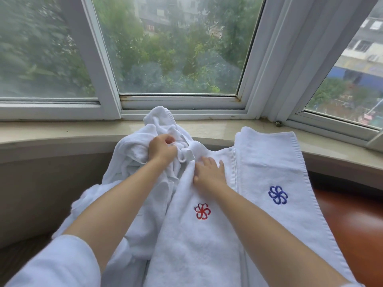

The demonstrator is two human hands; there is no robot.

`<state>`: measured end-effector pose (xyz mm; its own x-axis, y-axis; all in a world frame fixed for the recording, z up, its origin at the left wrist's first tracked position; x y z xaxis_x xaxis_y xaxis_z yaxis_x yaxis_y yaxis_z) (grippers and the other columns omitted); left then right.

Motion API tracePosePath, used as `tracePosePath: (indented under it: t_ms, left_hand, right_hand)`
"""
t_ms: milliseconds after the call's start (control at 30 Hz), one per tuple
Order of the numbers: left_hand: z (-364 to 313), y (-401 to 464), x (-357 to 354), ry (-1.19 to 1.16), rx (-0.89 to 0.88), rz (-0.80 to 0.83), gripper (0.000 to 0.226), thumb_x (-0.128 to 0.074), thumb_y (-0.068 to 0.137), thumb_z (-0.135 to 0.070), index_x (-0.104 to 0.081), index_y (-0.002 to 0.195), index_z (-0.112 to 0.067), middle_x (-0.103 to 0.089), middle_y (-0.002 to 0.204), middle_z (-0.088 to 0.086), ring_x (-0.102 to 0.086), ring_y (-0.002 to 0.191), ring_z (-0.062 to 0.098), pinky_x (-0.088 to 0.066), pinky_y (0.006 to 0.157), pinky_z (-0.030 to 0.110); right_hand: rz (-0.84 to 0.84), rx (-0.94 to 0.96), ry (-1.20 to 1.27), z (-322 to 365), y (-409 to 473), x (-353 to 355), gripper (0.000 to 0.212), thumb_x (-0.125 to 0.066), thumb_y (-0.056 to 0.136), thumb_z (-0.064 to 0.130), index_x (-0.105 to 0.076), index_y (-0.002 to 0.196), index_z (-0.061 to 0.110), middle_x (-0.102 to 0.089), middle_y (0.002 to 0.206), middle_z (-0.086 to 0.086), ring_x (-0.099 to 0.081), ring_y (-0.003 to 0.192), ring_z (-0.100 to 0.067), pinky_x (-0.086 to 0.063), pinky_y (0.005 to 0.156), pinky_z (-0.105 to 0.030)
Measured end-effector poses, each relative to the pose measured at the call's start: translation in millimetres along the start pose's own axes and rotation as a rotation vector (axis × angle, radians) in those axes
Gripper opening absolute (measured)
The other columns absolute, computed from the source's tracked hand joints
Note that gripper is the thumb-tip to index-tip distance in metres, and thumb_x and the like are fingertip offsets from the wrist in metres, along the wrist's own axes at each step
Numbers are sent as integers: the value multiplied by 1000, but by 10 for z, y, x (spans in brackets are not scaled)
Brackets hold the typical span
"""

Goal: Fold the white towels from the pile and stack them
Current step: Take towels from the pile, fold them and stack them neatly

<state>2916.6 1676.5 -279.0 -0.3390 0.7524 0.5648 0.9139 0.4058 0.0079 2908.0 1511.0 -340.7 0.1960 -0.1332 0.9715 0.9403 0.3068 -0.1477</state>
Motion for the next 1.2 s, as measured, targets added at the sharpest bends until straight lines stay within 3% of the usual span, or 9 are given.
tracePosePath:
  t_ms: [100, 200, 267, 333, 433, 767, 967, 1133, 1200]
  left_hand:
    - [-170, -106, 23, 104, -263, 105, 14, -60, 83, -11, -70, 93, -14, -59, 88, -4, -55, 85, 18, -37, 75, 23]
    - [-355, -209, 274, 264, -599, -158, 15, -58, 85, -10, -70, 94, -7, -65, 91, 6, -58, 92, 32, -42, 75, 34]
    - [-287, -119, 378, 550, -465, -255, 49, -59, 83, -17, -53, 131, -14, -52, 129, 11, -45, 119, 35, -38, 95, 46]
    - [22, 11, 437, 710, -49, -65, 81, -63, 82, -35, -18, 149, -30, -22, 147, 10, -22, 135, 35, -26, 106, 55]
    - [382, -28, 435, 583, 253, 194, 89, -70, 75, -34, -19, 147, -25, -28, 144, 17, -32, 133, 40, -40, 104, 47]
    - [-198, -244, 1283, -41, 59, -377, 34, -62, 73, -22, -52, 105, -20, -63, 92, 4, -58, 86, 32, -42, 69, 31]
    - [-784, -588, 1505, -255, -134, -285, 28, -61, 55, -20, -54, 82, -20, -59, 73, -4, -53, 65, 18, -48, 60, 34]
    - [-1155, -862, 1464, -408, -208, -55, 27, -61, 51, -16, -60, 77, -24, -58, 71, -5, -55, 70, 15, -47, 60, 26]
    - [-1337, -970, 1527, -423, -253, -68, 27, -62, 58, -20, -62, 84, -28, -62, 77, -5, -59, 75, 15, -51, 67, 30]
  right_hand:
    - [-107, 120, 62, 81, -54, 96, 40, -41, 92, 17, -49, 130, 20, -46, 137, 1, -38, 131, -20, -26, 106, -36]
    - [-105, 88, 11, 64, -124, 83, 32, -41, 92, 15, -55, 120, 20, -53, 120, 1, -47, 118, -22, -31, 96, -34]
    - [-186, 43, 84, 111, -125, 209, 33, -41, 94, 15, -54, 125, 18, -54, 121, -2, -51, 112, -25, -35, 90, -34]
    - [-232, 19, 213, 195, -149, 306, 39, -41, 94, 14, -49, 132, 17, -53, 126, -4, -51, 111, -26, -36, 91, -35]
    - [-236, 40, 383, 353, -239, 351, 38, -43, 90, 9, -52, 126, 18, -52, 124, -3, -52, 110, -25, -39, 90, -34]
    - [-204, 71, 741, 733, -344, 600, 90, -67, 81, 44, -14, 152, 27, -21, 156, 6, -27, 140, -14, -32, 111, -39]
    - [-269, 103, 1166, 927, -481, 850, 123, -83, 65, 44, 11, 145, 52, -15, 150, 12, -24, 135, -4, -29, 100, -24]
    - [-376, 54, 1042, 767, -578, 1196, 73, -75, 74, 23, -38, 137, 16, -32, 143, -9, -51, 115, -22, -49, 94, -41]
    - [-300, 28, 583, 642, -672, 1251, 58, -67, 81, 17, -44, 134, 22, -26, 145, -8, -45, 119, -29, -44, 96, -39]
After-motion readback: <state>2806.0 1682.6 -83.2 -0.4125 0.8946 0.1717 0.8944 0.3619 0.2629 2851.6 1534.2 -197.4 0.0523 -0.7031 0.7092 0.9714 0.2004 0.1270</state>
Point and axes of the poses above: each hand's wrist, its own y-axis towards the middle knuckle, its own x-axis out of the back of the hand, z = x × y, the point moved 6 cm from there along y, towards the middle knuckle
